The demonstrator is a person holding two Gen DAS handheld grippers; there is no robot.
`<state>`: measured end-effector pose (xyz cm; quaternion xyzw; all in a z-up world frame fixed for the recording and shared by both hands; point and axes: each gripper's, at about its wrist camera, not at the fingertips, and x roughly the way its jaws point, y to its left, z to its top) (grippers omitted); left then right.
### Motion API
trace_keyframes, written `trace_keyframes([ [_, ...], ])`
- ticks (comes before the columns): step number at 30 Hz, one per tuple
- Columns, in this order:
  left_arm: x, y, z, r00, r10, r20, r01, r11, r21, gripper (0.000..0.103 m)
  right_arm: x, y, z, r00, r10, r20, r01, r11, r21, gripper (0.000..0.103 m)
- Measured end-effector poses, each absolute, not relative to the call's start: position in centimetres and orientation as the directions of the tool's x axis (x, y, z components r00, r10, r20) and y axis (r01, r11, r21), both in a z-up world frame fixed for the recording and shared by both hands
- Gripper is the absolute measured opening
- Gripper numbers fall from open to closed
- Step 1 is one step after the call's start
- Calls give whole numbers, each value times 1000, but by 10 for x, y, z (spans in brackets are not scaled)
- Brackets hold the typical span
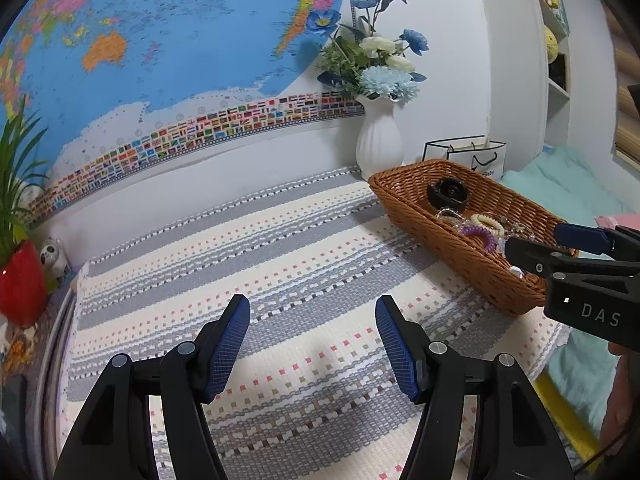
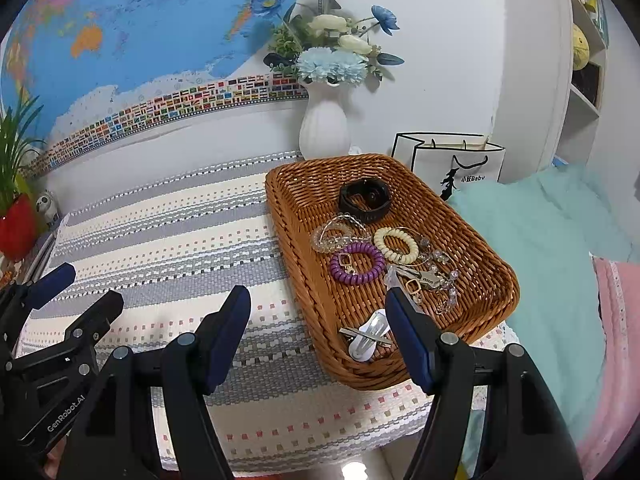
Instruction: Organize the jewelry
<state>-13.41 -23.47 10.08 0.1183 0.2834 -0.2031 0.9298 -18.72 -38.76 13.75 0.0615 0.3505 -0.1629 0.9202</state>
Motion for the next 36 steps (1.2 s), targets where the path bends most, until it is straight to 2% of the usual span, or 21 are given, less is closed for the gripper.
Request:
trace_keyframes([
  [24, -137, -243, 98, 749, -318, -582, 459, 882, 109, 66, -181, -398, 125, 677, -188, -711, 329, 942, 64, 73],
  [36, -137, -239, 98, 784, -292, -547, 429, 893, 139, 66, -179, -397, 122, 671, -186, -718, 326, 943, 61, 73],
])
